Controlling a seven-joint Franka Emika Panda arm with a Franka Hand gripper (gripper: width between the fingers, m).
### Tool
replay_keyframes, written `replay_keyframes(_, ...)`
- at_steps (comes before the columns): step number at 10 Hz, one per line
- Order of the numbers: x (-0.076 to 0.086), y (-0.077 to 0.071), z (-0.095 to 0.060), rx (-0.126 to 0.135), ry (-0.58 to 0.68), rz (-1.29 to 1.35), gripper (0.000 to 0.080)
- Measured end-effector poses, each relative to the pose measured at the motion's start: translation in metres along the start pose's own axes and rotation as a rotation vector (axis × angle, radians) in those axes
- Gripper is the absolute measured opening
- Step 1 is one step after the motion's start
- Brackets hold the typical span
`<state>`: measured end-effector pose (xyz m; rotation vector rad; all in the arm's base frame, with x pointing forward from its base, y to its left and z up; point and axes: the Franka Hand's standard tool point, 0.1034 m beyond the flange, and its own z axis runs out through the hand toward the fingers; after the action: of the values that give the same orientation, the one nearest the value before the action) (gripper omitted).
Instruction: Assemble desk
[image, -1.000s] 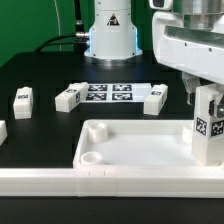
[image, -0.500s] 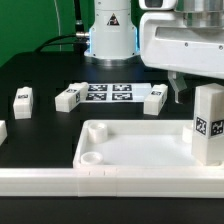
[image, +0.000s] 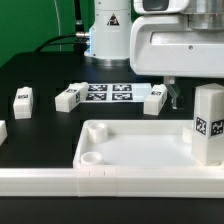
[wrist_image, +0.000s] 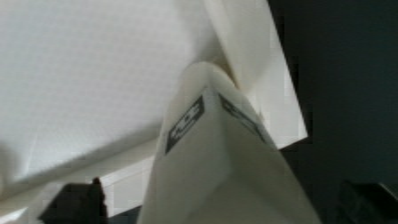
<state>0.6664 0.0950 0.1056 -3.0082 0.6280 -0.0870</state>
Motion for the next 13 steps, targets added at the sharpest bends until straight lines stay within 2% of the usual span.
replay_keyframes(5,-0.005,-0.005,0.0007,-0.001,-0.002,-0.446,0.0649)
replay_keyframes(9,-0.0036,-0.0038,-0.0005,-0.003,0.0,-0.674,0.0649)
replay_keyframes(11,-0.0028,-0.0021,-0.0001,-0.013,0.0,-0.757,0.039)
replay_keyframes(12,-0.0028,-0.002,0.0001,-0.013,0.0,-0.755,0.039)
replay_keyframes(13,-0.0028,-0.002,0.0001,-0.013,0.0,-0.749,0.0288)
